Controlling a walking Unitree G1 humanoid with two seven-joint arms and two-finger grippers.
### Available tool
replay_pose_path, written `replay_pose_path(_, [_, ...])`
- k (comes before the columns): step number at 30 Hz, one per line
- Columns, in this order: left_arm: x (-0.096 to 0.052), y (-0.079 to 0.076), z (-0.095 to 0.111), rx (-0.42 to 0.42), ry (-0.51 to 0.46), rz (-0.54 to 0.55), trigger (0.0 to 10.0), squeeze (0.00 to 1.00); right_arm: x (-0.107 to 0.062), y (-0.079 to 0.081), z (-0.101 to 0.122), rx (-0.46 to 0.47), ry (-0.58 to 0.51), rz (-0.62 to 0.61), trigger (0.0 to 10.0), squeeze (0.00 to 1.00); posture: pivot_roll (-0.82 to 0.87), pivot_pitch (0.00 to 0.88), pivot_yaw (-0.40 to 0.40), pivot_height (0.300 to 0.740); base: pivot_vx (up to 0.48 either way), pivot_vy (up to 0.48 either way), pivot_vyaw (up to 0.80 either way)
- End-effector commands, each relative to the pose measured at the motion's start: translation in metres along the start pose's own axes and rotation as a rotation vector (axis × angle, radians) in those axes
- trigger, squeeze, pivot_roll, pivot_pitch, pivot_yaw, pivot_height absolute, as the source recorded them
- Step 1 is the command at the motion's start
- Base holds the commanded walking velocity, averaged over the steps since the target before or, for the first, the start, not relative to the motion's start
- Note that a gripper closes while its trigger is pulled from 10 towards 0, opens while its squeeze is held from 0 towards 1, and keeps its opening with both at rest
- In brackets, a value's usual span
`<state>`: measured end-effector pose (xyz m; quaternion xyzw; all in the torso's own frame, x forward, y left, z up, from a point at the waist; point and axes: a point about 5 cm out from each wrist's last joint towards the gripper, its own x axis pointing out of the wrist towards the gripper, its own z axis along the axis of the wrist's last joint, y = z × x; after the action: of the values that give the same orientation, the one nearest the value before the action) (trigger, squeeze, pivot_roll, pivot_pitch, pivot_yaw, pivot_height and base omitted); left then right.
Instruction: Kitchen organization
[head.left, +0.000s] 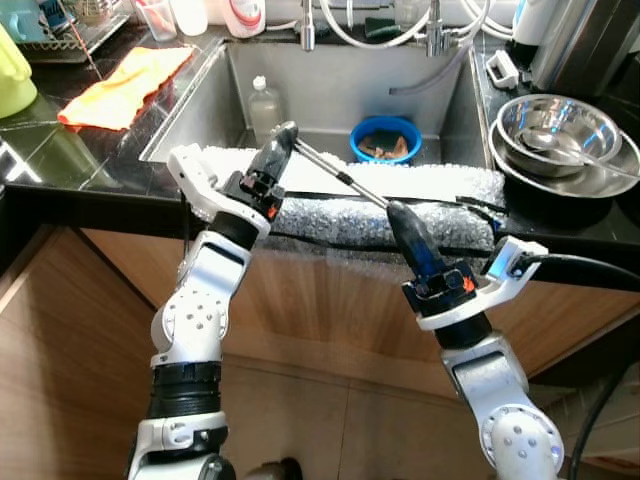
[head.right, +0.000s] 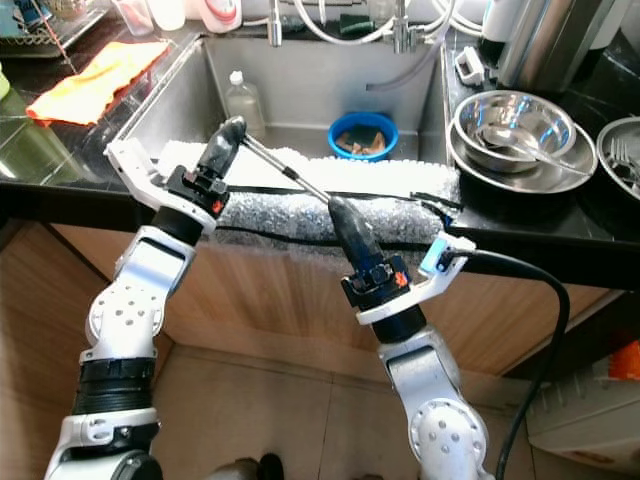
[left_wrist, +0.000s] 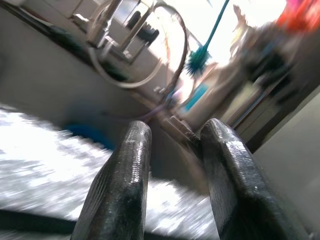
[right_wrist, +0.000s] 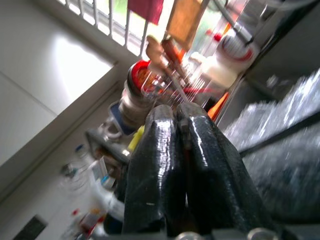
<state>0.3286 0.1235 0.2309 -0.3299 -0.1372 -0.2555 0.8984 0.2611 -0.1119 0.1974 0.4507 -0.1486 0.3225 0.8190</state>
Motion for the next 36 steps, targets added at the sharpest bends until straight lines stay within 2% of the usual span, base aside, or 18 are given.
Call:
replay_pose_path(1, [-0.012, 0.012, 0.003, 0.096, 0.014, 0.062, 10.0, 0.00, 0.003, -0.001, 0.016, -0.067, -0.082, -0.026, 10.0, 0.00, -0.01, 0.136, 0.046, 0.740, 0.000, 0.000, 0.00])
replay_pose_path(4, [-0.020, 0.020, 0.011, 0.159, 0.005, 0.110, 10.0, 0.00, 0.008, -0.004, 0.023, -0.148, -0.092, -0.072, 10.0, 0.00, -0.01, 0.135, 0.046, 0.740, 0.000, 0.000, 0.00])
replay_pose_path(5, [-0.024, 0.025, 0.016, 0.209, -0.004, 0.141, 10.0, 0.00, 0.011, -0.007, 0.027, -0.241, -0.096, -0.124, 10.0, 0.00, -0.01, 0.135, 0.046, 0.740, 0.000, 0.000, 0.00])
replay_pose_path(6, [-0.025, 0.027, 0.018, 0.225, -0.009, 0.154, 10.0, 0.00, 0.012, -0.008, 0.029, -0.285, -0.098, -0.150, 10.0, 0.00, -0.01, 0.135, 0.046, 0.740, 0.000, 0.000, 0.00])
replay_pose_path(7, [-0.025, 0.027, 0.018, 0.225, -0.009, 0.154, 10.0, 0.00, 0.012, -0.008, 0.029, -0.285, -0.098, -0.150, 10.0, 0.00, -0.01, 0.135, 0.046, 0.740, 0.000, 0.000, 0.00])
replay_pose_path(10, [-0.028, 0.031, 0.024, 0.298, -0.023, 0.192, 10.0, 0.00, 0.015, -0.011, 0.033, -0.404, -0.100, -0.204, 10.0, 0.00, 0.00, 0.131, 0.045, 0.740, 0.000, 0.000, 0.00])
replay_pose_path(11, [-0.029, 0.034, 0.029, 0.374, -0.036, 0.234, 10.0, 0.00, 0.018, -0.010, 0.035, -0.471, -0.101, -0.226, 10.0, 0.00, -0.01, 0.130, 0.043, 0.740, 0.000, 0.000, 0.00])
replay_pose_path(14, [-0.033, 0.042, 0.045, 0.632, -0.091, 0.346, 10.0, 0.00, 0.025, 0.002, 0.036, -0.765, -0.060, -0.207, 10.0, 0.00, -0.01, 0.125, 0.042, 0.740, 0.000, 0.000, 0.00])
replay_pose_path(15, [-0.033, 0.042, 0.045, 0.632, -0.091, 0.346, 10.0, 0.00, 0.025, 0.002, 0.036, -0.765, -0.060, -0.207, 10.0, 0.00, -0.01, 0.125, 0.042, 0.740, 0.000, 0.000, 0.00])
replay_pose_path(17, [-0.036, 0.043, 0.045, 0.759, -0.080, 0.350, 10.0, 0.00, 0.026, 0.007, 0.039, -0.917, -0.073, -0.216, 10.0, 0.00, -0.01, 0.118, 0.040, 0.740, 0.000, 0.000, 0.00])
replay_pose_path(18, [-0.037, 0.043, 0.044, 0.791, -0.073, 0.349, 10.0, 0.00, 0.026, 0.008, 0.040, -0.962, -0.086, -0.222, 10.0, 0.00, -0.01, 0.114, 0.039, 0.740, 0.000, 0.000, 0.00])
replay_pose_path(19, [-0.037, 0.043, 0.044, 0.791, -0.073, 0.349, 10.0, 0.00, 0.026, 0.008, 0.040, -0.962, -0.086, -0.222, 10.0, 0.00, -0.01, 0.114, 0.039, 0.740, 0.000, 0.000, 0.00])
replay_pose_path(22, [-0.043, 0.040, 0.039, 0.887, -0.060, 0.340, 10.0, 0.00, 0.025, 0.014, 0.044, -1.096, -0.120, -0.237, 10.0, 0.00, -0.02, 0.102, 0.034, 0.740, 0.000, 0.000, 0.00])
replay_pose_path(25, [-0.045, 0.040, 0.038, 0.904, -0.069, 0.345, 10.0, 0.00, 0.024, 0.014, 0.045, -1.130, -0.125, -0.248, 10.0, 0.00, -0.02, 0.095, 0.031, 0.740, 0.000, 0.000, 0.00])
replay_pose_path(26, [-0.047, 0.038, 0.036, 0.909, -0.073, 0.346, 10.0, 0.00, 0.018, 0.011, 0.047, -1.188, -0.117, -0.266, 10.0, 0.00, -0.02, 0.089, 0.030, 0.740, 0.000, 0.000, 0.00])
replay_pose_path(28, [-0.048, 0.038, 0.035, 0.915, -0.076, 0.346, 10.0, 0.00, 0.016, 0.011, 0.047, -1.210, -0.114, -0.273, 10.0, 0.00, -0.02, 0.089, 0.030, 0.740, 0.000, 0.000, 0.00])
replay_pose_path(33, [-0.057, 0.041, 0.031, 0.971, -0.054, 0.342, 10.0, 0.00, -0.007, 0.000, 0.054, -1.273, -0.087, -0.370, 10.0, 0.00, -0.02, 0.071, 0.038, 0.740, 0.000, 0.000, 0.00])
replay_pose_path(36, [-0.053, 0.041, 0.032, 0.970, -0.067, 0.343, 10.0, 0.00, -0.008, -0.001, 0.053, -1.267, -0.092, -0.389, 10.0, 0.00, -0.03, 0.065, 0.040, 0.740, 0.000, 0.000, 0.00])
